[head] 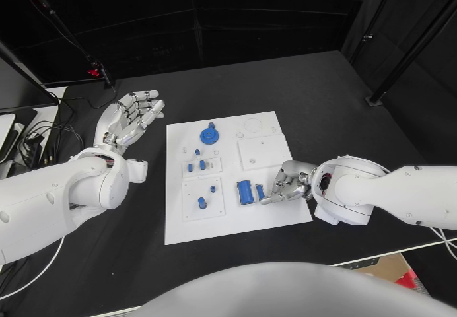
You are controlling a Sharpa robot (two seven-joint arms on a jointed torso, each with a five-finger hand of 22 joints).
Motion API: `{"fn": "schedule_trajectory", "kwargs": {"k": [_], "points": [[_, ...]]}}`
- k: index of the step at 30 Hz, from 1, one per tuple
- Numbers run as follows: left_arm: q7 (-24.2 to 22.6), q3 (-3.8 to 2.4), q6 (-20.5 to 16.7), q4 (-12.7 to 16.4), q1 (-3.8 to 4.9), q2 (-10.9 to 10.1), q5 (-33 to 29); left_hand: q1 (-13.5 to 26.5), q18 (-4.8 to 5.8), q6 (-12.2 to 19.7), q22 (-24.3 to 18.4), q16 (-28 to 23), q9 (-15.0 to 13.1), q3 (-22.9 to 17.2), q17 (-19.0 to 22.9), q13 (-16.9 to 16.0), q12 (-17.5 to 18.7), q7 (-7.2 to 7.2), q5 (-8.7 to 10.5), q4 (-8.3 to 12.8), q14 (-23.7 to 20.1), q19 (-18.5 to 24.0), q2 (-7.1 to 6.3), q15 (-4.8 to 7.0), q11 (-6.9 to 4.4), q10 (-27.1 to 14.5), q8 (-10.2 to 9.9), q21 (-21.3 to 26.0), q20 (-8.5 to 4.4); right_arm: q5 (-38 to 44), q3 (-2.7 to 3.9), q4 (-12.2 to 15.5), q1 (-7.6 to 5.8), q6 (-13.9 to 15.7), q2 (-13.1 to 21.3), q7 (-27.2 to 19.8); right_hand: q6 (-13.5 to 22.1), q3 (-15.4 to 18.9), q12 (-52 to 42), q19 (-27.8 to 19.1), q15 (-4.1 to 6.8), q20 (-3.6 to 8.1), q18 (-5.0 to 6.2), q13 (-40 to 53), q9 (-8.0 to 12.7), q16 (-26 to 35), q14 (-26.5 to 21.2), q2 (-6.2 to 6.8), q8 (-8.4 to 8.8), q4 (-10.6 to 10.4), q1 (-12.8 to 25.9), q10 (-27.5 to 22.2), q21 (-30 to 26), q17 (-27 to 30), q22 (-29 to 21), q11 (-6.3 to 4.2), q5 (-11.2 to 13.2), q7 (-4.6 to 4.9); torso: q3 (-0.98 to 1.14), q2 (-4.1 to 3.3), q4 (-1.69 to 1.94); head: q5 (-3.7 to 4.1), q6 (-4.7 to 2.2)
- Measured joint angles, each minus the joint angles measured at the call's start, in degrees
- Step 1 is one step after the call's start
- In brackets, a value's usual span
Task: Assemble the parts on the task board
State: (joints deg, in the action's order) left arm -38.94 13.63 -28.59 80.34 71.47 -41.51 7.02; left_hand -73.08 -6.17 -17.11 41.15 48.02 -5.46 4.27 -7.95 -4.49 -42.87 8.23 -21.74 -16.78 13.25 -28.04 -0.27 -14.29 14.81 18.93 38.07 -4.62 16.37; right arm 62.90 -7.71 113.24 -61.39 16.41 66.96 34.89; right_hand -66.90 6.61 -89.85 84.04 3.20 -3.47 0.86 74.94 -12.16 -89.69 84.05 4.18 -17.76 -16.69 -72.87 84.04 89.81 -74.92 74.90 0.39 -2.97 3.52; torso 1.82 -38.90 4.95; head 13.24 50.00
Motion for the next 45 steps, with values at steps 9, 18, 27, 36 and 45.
{"fn": "schedule_trajectory", "kwargs": {"k": [9,18,27,36,45], "points": [[0.00,0.00,0.05,0.00,-0.01,-0.04,0.00,0.00,0.00,0.00,0.00,0.24,0.00,0.00,0.07,0.04,0.00,0.00,0.00,0.00,0.00,0.00,0.00,0.00,0.00,0.00,0.00,0.00,0.00,0.51,0.00,-0.51,0.00,-0.67,-0.57,0.43,0.54,-0.63,0.00,0.01,0.20,0.39,0.00,0.00,-2.02,0.00,-0.21,-2.88,-2.19,0.63,-2.86,0.00,0.00,0.01,0.00,-0.41,0.00,-0.54,-0.02,0.02,0.01,0.02,0.00],[0.00,0.00,0.09,0.05,-0.03,-0.12,0.00,0.00,0.00,0.00,0.00,0.23,-0.01,0.00,0.07,0.05,0.00,0.00,0.00,0.00,0.00,0.00,0.00,0.00,0.00,0.00,0.00,0.00,0.00,1.04,-0.01,-1.13,0.03,-1.03,-1.49,0.86,1.04,-0.82,0.00,0.01,0.40,0.39,0.00,0.00,-3.35,0.00,-0.01,-3.97,-3.16,0.83,-4.88,0.00,0.00,0.01,0.00,-0.41,0.01,-0.62,-0.01,0.05,0.07,0.18,0.00],[0.00,0.00,0.09,0.05,-0.05,-0.19,0.00,0.00,0.00,0.00,0.00,0.23,-0.01,0.00,0.07,0.05,0.00,0.00,0.00,0.00,0.00,0.00,0.00,0.00,0.00,0.00,0.00,0.00,0.00,1.28,0.03,-1.35,0.00,-1.47,-1.87,1.12,2.18,-1.94,0.00,-0.20,0.40,0.59,0.00,0.00,-4.89,0.00,-0.01,-3.53,-4.65,2.78,-8.68,0.00,0.00,0.01,0.00,-0.82,0.01,-0.94,-0.04,0.06,0.07,0.12,0.00],[0.00,0.00,0.11,0.05,-0.07,-0.21,0.00,0.00,0.00,0.00,0.01,0.23,0.04,0.03,0.07,0.04,0.00,0.00,0.00,0.03,0.00,0.00,0.00,0.00,0.00,0.00,0.00,0.00,0.00,1.38,0.02,-1.22,0.00,-1.36,-1.47,0.61,2.38,-2.07,0.00,-0.20,0.40,0.59,-0.01,0.00,-5.54,0.00,-0.01,-2.79,-5.02,2.90,-9.63,0.00,0.00,0.01,0.00,-0.82,0.02,-0.74,-0.03,0.05,0.04,0.04,0.00],[0.00,0.00,0.18,0.01,-0.24,-0.24,0.00,0.00,0.00,0.00,0.01,0.23,0.06,0.16,0.15,0.10,0.00,0.00,0.00,0.16,0.00,0.00,0.00,0.00,-0.05,-0.05,0.00,0.00,0.00,0.98,0.00,-0.82,0.02,2.72,0.30,-3.53,3.22,-4.55,0.00,-0.20,0.40,0.59,0.00,0.00,-6.72,0.00,-0.01,2.54,-5.69,-0.04,-7.16,0.00,0.00,0.01,0.00,-0.82,0.01,-0.31,0.04,0.05,0.01,-0.28,0.00]]}}
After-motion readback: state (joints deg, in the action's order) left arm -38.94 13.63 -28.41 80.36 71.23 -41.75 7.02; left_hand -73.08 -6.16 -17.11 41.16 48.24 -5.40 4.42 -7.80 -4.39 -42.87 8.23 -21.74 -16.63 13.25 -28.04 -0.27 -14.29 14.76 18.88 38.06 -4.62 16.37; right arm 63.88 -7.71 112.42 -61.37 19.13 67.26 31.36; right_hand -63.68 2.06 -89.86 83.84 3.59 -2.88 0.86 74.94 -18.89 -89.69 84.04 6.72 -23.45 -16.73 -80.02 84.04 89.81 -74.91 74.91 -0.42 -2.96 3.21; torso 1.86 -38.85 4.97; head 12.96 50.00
